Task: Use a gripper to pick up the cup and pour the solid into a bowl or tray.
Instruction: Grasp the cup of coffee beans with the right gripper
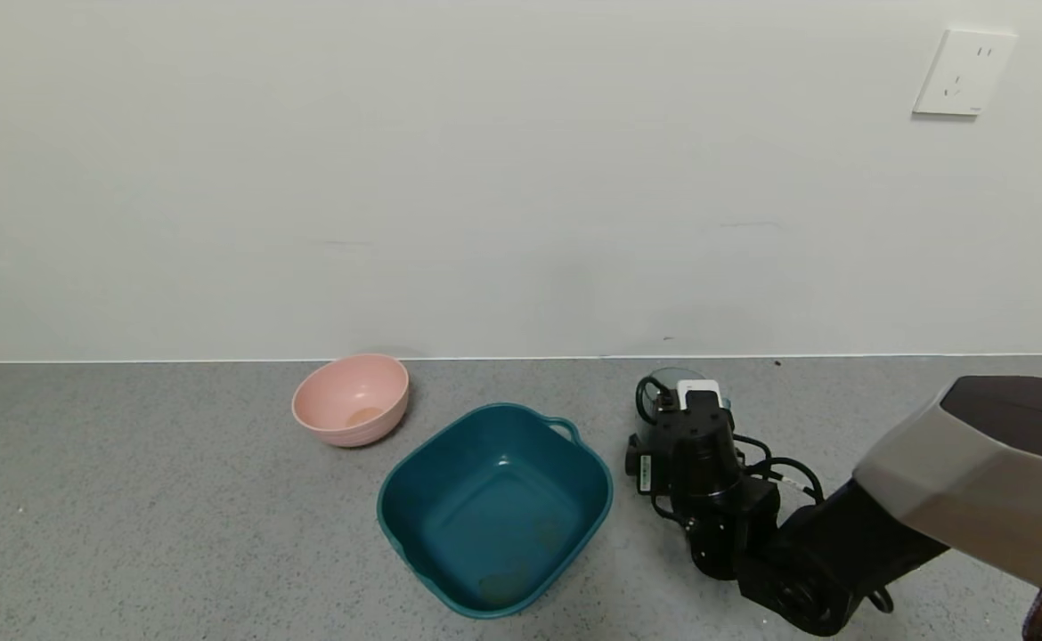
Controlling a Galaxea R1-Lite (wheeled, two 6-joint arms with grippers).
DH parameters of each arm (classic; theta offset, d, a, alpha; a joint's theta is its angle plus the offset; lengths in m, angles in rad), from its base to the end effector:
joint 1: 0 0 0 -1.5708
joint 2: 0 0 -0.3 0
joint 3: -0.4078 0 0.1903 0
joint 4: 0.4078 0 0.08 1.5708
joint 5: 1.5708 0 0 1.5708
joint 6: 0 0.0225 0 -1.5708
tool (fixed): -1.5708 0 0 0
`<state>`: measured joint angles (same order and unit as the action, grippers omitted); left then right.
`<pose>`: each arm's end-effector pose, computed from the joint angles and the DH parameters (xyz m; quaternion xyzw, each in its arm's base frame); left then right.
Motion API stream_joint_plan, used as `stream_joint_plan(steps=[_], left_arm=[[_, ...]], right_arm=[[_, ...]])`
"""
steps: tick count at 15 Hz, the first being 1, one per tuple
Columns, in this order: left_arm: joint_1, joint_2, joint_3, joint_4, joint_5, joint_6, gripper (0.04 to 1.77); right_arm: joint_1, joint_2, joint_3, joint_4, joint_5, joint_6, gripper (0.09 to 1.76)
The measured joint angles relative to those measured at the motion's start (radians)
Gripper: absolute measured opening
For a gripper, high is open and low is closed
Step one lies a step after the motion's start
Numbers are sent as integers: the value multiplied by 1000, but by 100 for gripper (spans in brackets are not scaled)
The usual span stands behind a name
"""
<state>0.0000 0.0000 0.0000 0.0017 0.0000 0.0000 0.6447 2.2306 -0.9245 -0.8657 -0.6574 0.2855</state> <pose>-0.0228 0.0000 0.0753 0.0000 0.0008 0.0000 1.0000 0.3207 0.2239 0.0465 0.0078 0.1711 -0.0309 0.9847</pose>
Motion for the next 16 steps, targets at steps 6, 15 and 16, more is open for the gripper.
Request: stream_joint_plan(steps=[6,15,16], left_arm=[[0,0,0,0,0,0,175],[0,0,0,0,0,0,175],[0,0,0,0,0,0,175]], right_arm=[[-26,52,-40,-81,-8,-9,171],[-46,98,-85,-140,-7,-55,171],[-51,103,-90,-161,-7,-66,171]])
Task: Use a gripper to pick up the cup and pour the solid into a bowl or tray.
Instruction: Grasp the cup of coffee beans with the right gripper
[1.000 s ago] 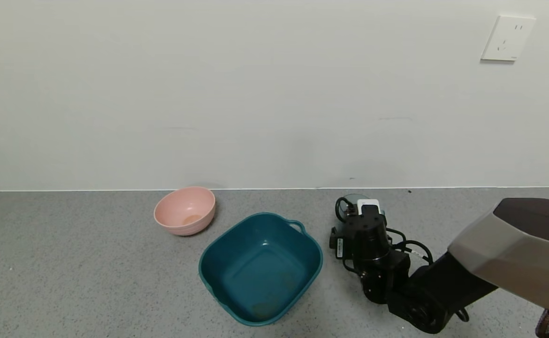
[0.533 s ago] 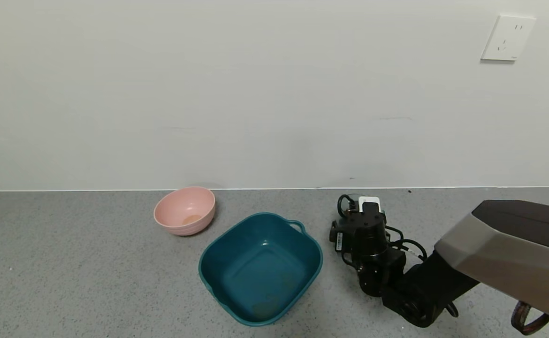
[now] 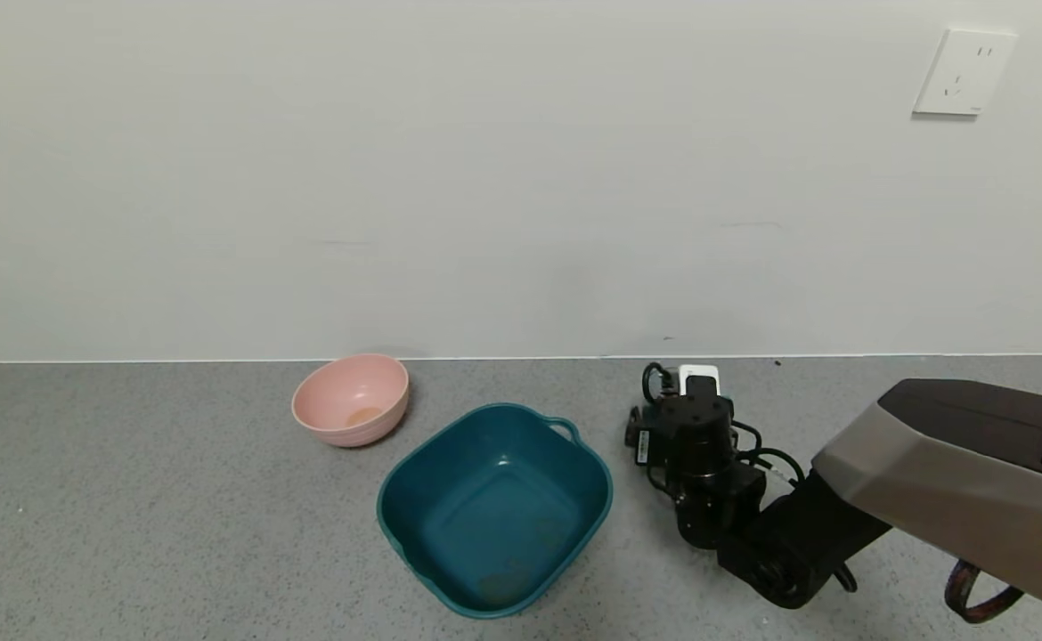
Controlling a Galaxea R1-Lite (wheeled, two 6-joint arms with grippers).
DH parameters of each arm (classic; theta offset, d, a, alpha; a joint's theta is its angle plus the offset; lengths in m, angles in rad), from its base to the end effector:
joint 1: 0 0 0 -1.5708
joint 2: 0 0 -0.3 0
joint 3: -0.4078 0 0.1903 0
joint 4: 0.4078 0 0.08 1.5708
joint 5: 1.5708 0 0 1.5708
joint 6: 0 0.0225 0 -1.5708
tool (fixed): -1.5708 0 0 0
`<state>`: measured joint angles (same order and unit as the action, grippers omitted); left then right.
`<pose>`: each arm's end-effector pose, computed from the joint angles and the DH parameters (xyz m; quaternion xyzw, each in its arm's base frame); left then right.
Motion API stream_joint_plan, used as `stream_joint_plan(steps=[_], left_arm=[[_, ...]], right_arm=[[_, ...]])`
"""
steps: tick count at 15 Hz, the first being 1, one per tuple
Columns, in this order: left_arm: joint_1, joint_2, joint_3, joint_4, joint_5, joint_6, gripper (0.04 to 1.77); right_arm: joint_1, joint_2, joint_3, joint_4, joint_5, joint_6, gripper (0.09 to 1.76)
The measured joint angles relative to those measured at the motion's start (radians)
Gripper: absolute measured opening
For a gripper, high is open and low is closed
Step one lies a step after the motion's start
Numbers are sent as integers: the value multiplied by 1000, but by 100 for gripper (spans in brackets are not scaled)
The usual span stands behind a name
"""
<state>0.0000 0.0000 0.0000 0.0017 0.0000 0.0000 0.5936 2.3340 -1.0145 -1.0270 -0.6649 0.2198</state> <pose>-0.0228 0.0000 0.0753 0.0000 0.0008 0.0000 1.0000 0.3538 0.2220 0.0382 0.0232 0.1132 -0.0480 0.9921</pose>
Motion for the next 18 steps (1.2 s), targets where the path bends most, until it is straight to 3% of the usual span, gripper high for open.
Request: stream_joint_plan(steps=[3,12,14,18], left_arm=[[0,0,0,0,0,0,175],[0,0,0,0,0,0,175],[0,0,0,0,0,0,175],[0,0,0,0,0,0,175]], right_arm=[[-5,19,-4,-54,1,-36,171],[-6,31,1,-53,7,-39,171],[-7,33,2,-53,7,-39,143],[-6,34,5,-54,8,-39,136]])
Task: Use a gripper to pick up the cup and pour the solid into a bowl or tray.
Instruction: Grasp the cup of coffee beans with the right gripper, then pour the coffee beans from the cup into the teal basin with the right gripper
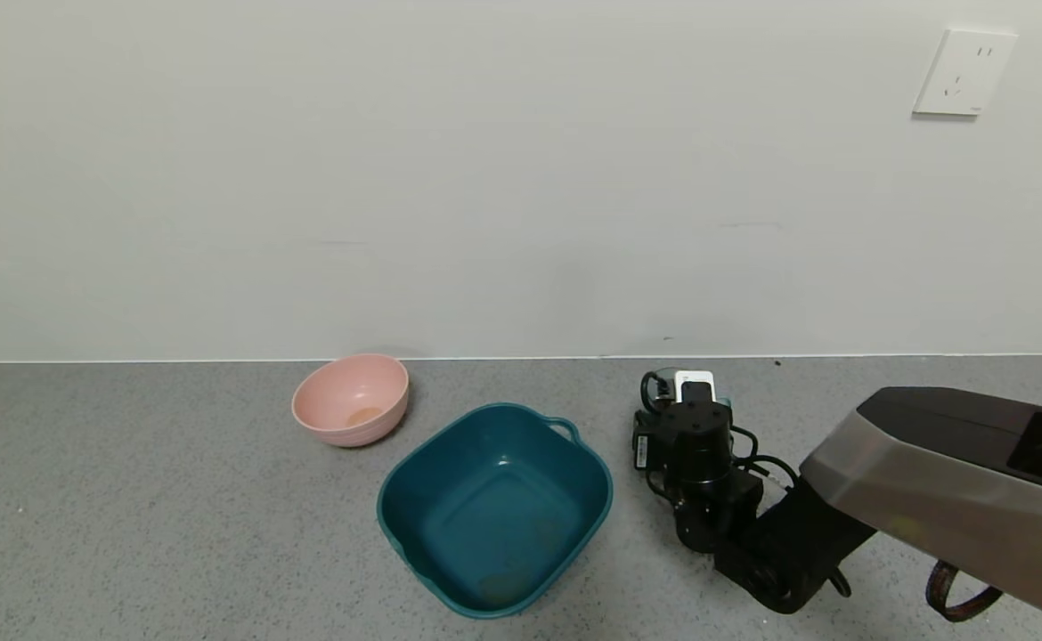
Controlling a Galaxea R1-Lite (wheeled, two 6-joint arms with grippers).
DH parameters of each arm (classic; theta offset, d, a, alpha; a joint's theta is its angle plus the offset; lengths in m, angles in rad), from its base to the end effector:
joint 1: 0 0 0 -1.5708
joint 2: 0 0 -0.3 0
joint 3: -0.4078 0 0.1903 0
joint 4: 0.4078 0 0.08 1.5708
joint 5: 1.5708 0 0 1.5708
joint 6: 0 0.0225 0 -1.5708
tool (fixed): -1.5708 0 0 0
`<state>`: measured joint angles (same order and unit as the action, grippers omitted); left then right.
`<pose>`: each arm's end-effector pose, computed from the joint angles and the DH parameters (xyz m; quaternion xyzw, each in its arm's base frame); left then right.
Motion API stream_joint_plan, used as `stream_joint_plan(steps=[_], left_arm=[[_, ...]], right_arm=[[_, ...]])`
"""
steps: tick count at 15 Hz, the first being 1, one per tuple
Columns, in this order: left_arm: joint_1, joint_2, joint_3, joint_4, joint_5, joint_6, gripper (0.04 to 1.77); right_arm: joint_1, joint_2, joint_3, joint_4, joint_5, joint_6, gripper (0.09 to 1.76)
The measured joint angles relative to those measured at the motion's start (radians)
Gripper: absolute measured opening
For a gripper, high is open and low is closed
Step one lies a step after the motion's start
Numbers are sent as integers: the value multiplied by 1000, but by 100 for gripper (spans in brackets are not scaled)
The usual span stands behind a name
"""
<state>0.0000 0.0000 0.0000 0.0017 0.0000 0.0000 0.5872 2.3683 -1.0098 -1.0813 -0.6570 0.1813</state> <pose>-0.0228 0.0000 0.0753 0.0000 0.0008 0.0000 1.0000 0.3567 0.2209 0.0279 0.0094 0.1087 -0.0446 0.9930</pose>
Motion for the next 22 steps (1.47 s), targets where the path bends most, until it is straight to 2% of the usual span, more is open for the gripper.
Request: stream_joint_plan(steps=[6,11,16,20,22], left_arm=[[0,0,0,0,0,0,175],[0,0,0,0,0,0,175],[0,0,0,0,0,0,175],[0,0,0,0,0,0,175],[0,0,0,0,0,0,175]], right_arm=[[2,-13,8,7,7,-13,135],[0,-74,35,13,62,-76,135],[-23,-175,52,51,171,-202,135],[-37,-247,67,52,334,-342,135],[-41,-268,59,90,377,-404,135]])
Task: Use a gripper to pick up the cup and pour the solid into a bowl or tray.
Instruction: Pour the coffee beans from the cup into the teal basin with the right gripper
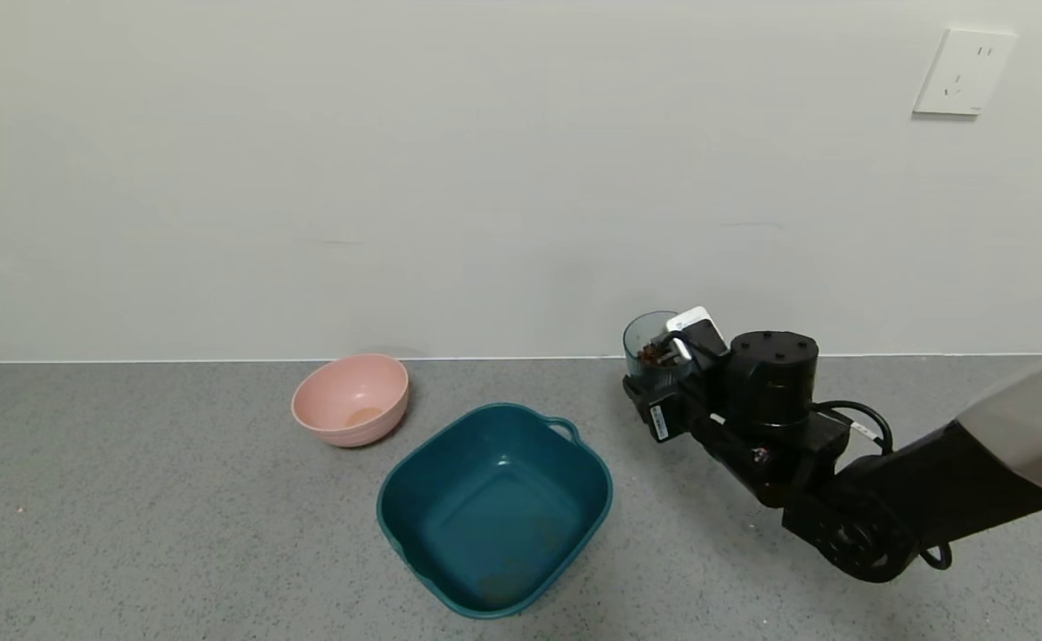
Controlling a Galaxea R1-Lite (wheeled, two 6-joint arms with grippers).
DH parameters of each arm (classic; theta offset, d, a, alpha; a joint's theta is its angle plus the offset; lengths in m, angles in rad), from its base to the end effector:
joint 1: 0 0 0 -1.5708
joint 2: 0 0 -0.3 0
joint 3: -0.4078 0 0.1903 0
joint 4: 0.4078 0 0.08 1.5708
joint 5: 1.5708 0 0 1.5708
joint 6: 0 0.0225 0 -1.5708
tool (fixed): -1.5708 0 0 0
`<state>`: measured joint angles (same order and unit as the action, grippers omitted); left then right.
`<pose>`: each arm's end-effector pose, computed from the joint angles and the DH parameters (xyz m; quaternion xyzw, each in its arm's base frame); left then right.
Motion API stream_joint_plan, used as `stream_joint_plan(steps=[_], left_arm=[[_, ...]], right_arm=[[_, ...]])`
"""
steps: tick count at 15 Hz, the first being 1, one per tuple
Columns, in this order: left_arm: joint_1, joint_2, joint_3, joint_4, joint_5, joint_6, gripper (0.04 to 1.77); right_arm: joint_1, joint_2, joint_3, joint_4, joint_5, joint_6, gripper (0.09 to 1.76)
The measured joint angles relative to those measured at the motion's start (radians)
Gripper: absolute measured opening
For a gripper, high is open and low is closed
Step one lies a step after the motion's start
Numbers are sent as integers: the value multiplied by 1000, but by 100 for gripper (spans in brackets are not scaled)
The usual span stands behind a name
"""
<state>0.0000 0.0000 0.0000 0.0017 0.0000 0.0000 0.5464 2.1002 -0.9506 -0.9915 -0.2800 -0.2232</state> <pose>-0.0228 0.0000 0.0753 0.0000 0.0008 0.0000 1.0000 0.3383 0.1985 0.1144 -0.1415 0.0571 0.1396 0.9784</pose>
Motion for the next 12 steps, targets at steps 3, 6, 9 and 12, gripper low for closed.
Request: stream_joint_plan(steps=[3,6,9,12], left_arm=[[0,0,0,0,0,0,175],[0,0,0,0,0,0,175],[0,0,0,0,0,0,175],[0,0,0,0,0,0,175]], right_arm=[[0,-31,-27,111,23,-131,135],[23,-44,-64,161,23,-203,135],[47,-47,-88,177,21,-329,135],[70,-44,-97,210,19,-464,135]])
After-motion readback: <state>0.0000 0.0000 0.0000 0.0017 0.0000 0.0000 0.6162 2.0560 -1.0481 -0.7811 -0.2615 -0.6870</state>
